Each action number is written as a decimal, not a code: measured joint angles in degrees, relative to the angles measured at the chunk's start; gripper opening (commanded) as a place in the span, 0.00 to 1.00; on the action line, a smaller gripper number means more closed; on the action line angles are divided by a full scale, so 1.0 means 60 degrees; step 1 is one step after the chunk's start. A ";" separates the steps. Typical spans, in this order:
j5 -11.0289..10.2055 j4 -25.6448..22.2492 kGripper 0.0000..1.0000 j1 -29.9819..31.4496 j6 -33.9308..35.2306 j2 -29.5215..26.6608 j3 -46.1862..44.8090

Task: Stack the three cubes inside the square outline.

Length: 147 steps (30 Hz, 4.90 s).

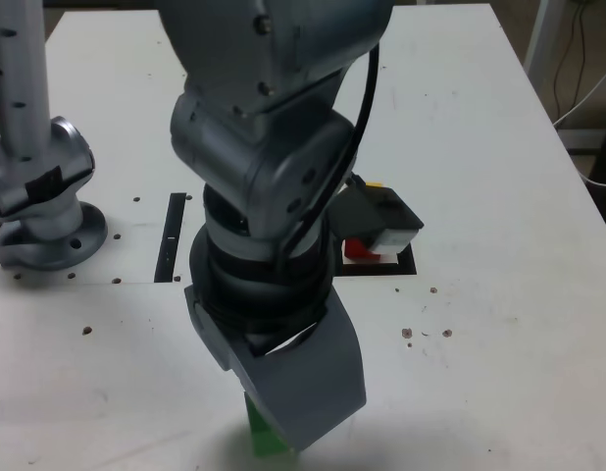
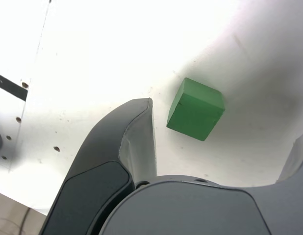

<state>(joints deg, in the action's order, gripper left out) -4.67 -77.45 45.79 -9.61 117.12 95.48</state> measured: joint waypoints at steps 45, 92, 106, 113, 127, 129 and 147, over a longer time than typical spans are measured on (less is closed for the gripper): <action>-0.0460 0.1062 0.94 0.0485 -0.0275 0.0670 -0.0823; -0.0808 0.0269 0.36 0.0518 0.0374 0.1042 -0.0394; -0.0507 -0.1316 0.36 -0.0091 0.0827 0.0671 0.0975; -0.0334 -0.1976 0.36 -0.0909 0.1089 0.0159 0.1432; 0.0101 -0.2429 0.36 -0.3094 0.1294 -0.0750 0.1776; 0.0108 -0.2431 0.36 -0.3203 0.1341 -0.0763 0.1776; -0.0140 -0.2332 0.36 -0.5205 0.2074 -0.0323 0.1924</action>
<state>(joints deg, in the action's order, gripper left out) -5.51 -91.44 14.56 2.83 115.19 107.02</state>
